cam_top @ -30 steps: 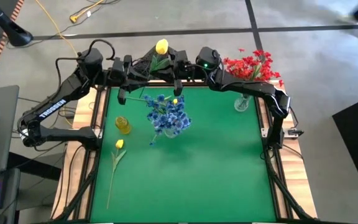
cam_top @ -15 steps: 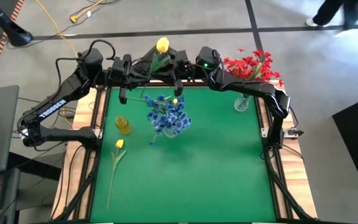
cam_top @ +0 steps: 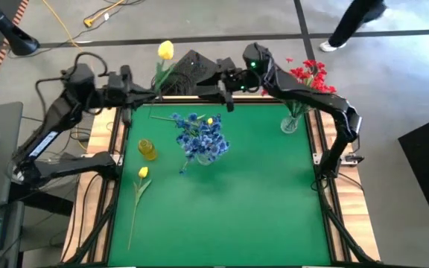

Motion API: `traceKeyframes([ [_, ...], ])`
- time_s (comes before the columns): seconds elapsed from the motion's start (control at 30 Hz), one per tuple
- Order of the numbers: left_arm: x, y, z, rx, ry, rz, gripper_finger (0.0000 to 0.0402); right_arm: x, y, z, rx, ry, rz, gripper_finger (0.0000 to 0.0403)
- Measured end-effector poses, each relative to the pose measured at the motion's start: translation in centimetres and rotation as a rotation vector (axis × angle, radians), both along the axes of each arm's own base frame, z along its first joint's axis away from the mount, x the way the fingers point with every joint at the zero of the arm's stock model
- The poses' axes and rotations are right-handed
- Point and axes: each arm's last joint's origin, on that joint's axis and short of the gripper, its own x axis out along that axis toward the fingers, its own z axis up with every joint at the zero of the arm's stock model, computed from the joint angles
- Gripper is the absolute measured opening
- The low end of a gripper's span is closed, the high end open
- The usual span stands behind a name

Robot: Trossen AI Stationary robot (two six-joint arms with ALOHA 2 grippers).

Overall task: Sort flowers into vase by color
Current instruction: Put the bottom right yellow tulip into the yellow vase

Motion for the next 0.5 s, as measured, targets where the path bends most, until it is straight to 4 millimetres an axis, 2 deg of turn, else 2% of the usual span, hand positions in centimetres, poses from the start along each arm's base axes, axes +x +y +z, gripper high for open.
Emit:
traceKeyframes([
  [0.13, -1.3, -1.1, -1.8, -0.05, 0.034, 0.032, 0.0, -1.6, 0.5, 0.5, -0.033, 0.066, 0.001, 0.0275],
  [0.3, -2.5, -2.1, -5.8, -0.12, 0.053, 0.074, 0.0, -2.9, 1.9, 0.8, -0.071, 0.137, 0.033, 0.0276],
  [0.5, -4.3, -3.6, -9.8, -0.122, -0.071, 0.117, 0.0, -3.1, 3.5, 0.9, -0.076, 0.169, 0.075, 0.0276],
])
